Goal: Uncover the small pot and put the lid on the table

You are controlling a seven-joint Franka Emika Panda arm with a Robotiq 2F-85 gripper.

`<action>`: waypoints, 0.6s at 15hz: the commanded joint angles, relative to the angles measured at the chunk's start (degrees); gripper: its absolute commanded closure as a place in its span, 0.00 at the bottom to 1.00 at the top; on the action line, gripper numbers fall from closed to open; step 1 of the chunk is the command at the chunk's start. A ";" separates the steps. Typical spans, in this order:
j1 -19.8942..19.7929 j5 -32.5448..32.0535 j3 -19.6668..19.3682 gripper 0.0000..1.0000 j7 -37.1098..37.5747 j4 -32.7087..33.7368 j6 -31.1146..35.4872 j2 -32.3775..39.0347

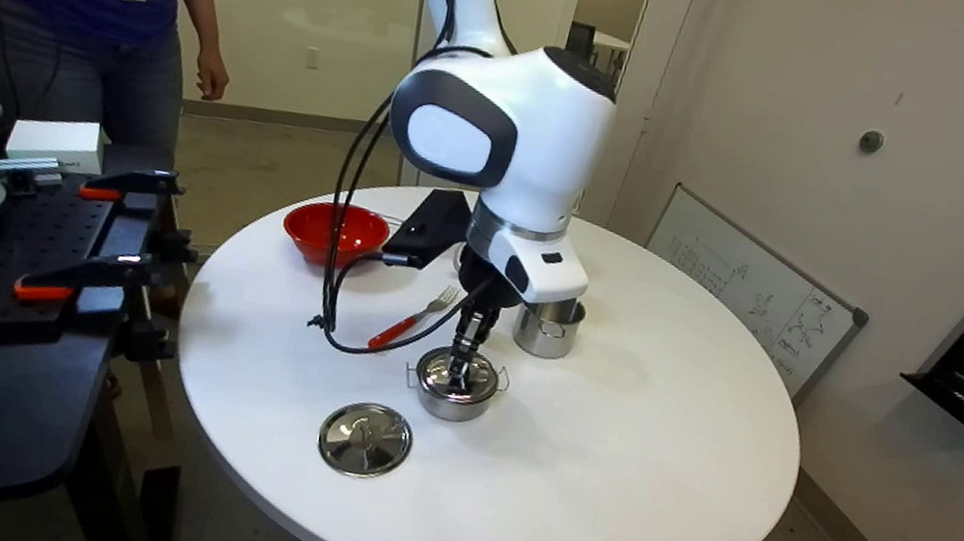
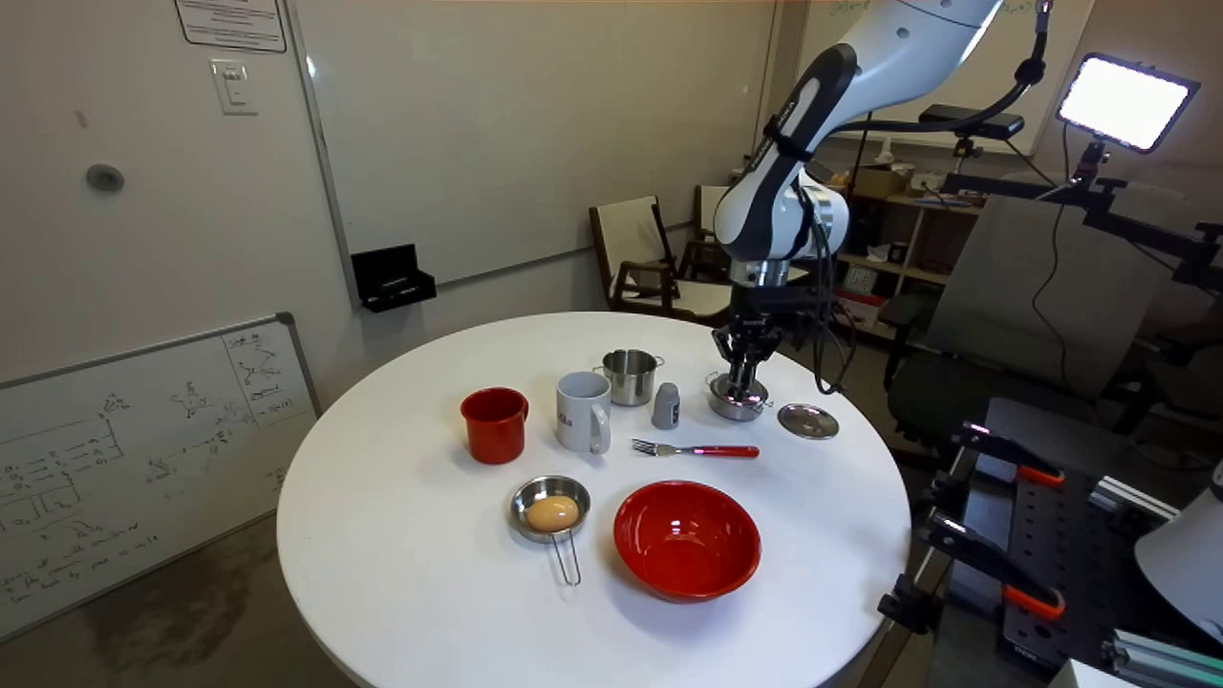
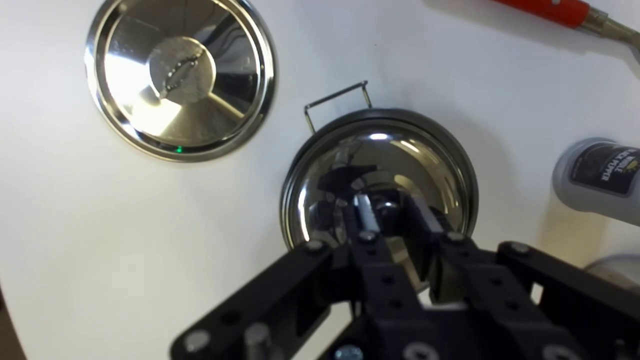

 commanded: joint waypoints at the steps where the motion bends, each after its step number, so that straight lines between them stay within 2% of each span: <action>1: -0.03 0.51 0.06 0.91 0.34 -0.82 -0.44 -1.10; 5: -0.09 -0.25 -0.24 0.91 -0.62 -2.81 -1.99 -5.12; 9: 0.16 -0.81 -0.47 0.91 -1.27 -4.82 -7.28 -9.59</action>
